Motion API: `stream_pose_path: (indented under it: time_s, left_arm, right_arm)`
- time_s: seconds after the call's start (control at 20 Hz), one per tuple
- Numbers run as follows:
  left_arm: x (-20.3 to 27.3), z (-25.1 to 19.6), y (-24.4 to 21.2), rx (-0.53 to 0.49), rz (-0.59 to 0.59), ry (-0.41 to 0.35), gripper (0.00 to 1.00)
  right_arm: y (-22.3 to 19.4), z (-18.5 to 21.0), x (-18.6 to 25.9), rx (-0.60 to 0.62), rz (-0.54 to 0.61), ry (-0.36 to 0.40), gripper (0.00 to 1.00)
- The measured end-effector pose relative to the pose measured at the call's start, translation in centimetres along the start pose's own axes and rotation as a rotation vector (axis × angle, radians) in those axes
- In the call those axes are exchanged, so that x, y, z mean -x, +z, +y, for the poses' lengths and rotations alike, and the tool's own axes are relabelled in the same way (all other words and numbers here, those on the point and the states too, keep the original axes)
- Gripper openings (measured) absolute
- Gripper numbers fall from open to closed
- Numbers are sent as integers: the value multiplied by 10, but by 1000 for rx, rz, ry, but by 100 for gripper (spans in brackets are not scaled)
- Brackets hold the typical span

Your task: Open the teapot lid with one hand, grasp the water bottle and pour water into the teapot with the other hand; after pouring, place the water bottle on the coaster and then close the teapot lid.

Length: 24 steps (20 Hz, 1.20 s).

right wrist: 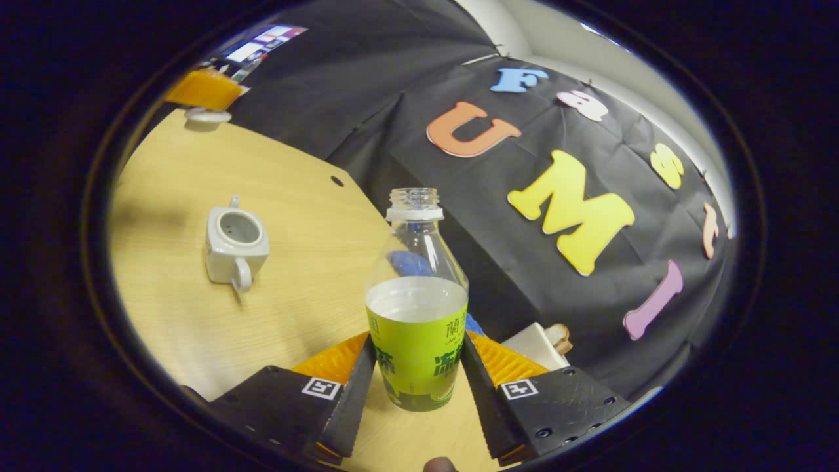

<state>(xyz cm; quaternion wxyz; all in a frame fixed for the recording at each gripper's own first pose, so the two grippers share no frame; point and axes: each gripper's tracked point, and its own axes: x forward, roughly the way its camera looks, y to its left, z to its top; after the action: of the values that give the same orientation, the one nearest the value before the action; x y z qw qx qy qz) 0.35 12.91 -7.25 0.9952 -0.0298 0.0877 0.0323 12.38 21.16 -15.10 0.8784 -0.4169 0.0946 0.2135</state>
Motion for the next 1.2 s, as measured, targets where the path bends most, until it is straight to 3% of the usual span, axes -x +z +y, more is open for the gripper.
stream_pose_path:
  time_s: [0.6, 1.2]
  left_arm:
    - [1, 32, -11, 5, 17, 27, 2]
    - [3, 46, -19, 13, 44, 43, 2]
  right_arm:
    - [28, 22, -8, 511, -61, -43, 74]
    - [42, 30, 5, 911, -132, -120, 73]
